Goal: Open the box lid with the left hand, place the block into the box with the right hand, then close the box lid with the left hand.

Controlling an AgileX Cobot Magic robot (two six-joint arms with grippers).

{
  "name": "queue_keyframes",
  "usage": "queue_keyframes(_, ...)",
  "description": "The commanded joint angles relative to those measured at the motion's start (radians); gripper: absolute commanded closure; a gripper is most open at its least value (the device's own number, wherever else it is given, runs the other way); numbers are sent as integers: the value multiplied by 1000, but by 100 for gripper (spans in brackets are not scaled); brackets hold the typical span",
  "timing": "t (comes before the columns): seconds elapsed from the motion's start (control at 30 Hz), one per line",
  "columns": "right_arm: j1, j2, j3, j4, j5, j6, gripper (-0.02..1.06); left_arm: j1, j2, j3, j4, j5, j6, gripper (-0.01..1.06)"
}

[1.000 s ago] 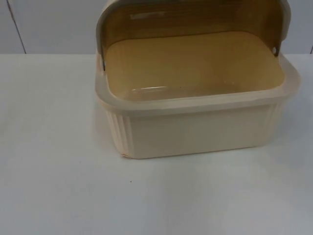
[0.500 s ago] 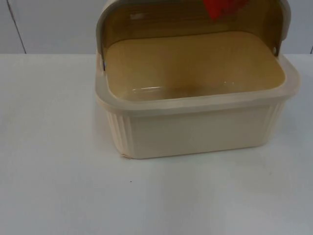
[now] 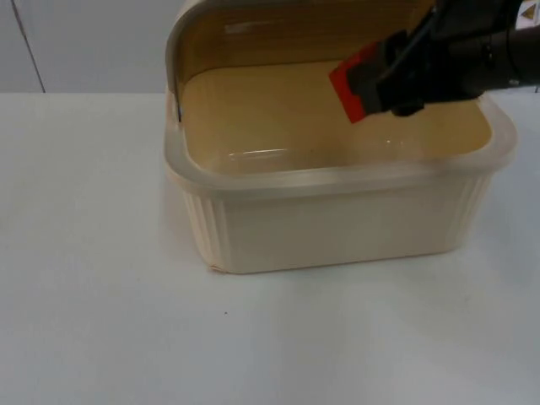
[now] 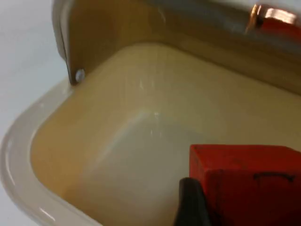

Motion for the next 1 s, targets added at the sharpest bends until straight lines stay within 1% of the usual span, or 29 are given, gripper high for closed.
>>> queue_keyframes(0.0,-7,26,5,6,-59,-5,105,-5,-8,3,5,-2,0,0)
queue_keyframes(0.07,-7,69,5,32,-97,-1,105,-5,-8,3,7,-2,0,0)
queue_keyframes(0.13,-11,111,5,87,-137,-1,105,-5,-8,3,7,-2,0,0)
queue_keyframes(0.17,-11,111,5,87,-137,-1,105,-5,-8,3,7,-2,0,0)
queue_keyframes(0.23,-16,144,3,133,-181,-5,105,-5,-8,3,7,5,0,0)
queue_keyframes(0.27,-16,156,-3,154,-185,-20,105,-5,-8,3,11,9,0,0)
queue_keyframes(0.33,-16,174,-25,160,-178,-44,105,-5,-8,3,11,14,0,0)
queue_keyframes(0.6,-16,200,-65,162,-173,-44,104,-5,-8,3,11,20,0,0)
queue_keyframes(0.67,-16,202,-65,162,-165,-44,102,-5,-8,3,11,20,0,0)
queue_keyframes(0.73,-16,211,-65,164,-157,-44,95,-5,-8,3,16,20,0,0)
queue_keyframes(0.77,-16,211,-65,164,-157,-44,95,-5,-8,3,16,20,0,0)
queue_keyframes(0.83,-16,217,-65,164,-157,-44,84,-5,-8,3,16,20,0,0)
queue_keyframes(0.93,-16,218,-65,164,-159,-44,57,-5,-8,3,16,20,0,0)
queue_keyframes(0.97,-16,218,-65,164,-159,-44,57,-5,-8,3,16,20,0,0)
